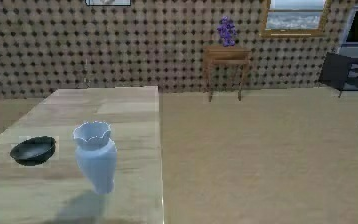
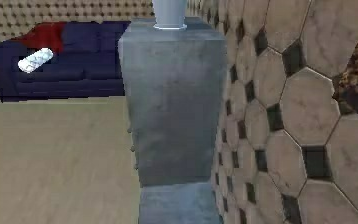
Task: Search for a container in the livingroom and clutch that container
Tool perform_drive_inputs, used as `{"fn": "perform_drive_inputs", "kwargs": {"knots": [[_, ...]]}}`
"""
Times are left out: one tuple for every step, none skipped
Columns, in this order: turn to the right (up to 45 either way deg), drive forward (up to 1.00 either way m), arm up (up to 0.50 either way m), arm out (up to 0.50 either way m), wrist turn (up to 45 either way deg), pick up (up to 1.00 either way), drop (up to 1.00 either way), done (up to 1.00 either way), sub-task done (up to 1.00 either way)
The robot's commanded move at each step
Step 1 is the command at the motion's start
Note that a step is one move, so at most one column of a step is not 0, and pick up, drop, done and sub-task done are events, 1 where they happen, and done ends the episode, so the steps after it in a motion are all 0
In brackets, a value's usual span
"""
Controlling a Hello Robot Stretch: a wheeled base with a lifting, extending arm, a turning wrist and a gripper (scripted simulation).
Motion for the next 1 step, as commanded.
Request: {"fn": "perform_drive_inputs", "kwargs": {"knots": [[-45.0,0.0,0.0,0.0,0.0,0.0,0.0,0.0,0.0]]}}
